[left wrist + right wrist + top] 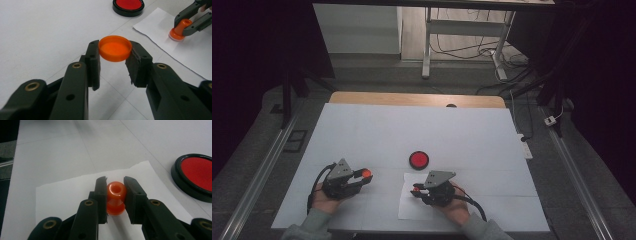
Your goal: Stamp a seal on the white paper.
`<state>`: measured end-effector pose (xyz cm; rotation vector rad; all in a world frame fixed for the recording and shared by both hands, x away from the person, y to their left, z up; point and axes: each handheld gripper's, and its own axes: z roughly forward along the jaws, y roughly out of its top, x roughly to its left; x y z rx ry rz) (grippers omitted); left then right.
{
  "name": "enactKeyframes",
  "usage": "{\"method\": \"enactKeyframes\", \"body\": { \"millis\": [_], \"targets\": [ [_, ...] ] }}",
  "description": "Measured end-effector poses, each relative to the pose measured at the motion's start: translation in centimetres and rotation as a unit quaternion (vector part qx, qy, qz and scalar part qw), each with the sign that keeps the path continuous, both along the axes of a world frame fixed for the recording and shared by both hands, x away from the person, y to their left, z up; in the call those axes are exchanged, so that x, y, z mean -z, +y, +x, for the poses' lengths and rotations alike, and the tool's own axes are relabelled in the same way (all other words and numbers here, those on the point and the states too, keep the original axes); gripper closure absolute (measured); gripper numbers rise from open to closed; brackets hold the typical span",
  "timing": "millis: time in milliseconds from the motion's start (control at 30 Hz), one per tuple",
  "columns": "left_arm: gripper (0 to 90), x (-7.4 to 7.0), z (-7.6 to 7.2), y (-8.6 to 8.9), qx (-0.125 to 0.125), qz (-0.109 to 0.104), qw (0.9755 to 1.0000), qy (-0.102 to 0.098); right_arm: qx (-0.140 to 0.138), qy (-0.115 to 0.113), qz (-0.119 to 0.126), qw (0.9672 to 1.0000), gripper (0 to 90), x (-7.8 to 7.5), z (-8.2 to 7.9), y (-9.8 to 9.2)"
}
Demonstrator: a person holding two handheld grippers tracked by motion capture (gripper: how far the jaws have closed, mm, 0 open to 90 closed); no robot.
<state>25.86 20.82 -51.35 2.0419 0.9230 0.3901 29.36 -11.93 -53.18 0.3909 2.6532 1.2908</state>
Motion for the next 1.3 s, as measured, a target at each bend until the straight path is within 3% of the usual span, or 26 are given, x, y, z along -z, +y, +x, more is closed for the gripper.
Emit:
{"method": "enactKeyframes", "body": {
  "millis": [500,1300],
  "targets": [
    [64.2,-0.04,-0.04,0.06,0.000,0.001,1.0000,-0.001,0.010,-0.004,0.006,0.9999,72.5,0.23,-0.28,-0.08],
    [64.2,-0.08,-0.17,0.06,-0.002,-0.003,1.0000,-0.001,0.005,-0.001,0.012,0.9999,72.7,0.40,-0.13,-0.24]
  ]
}}
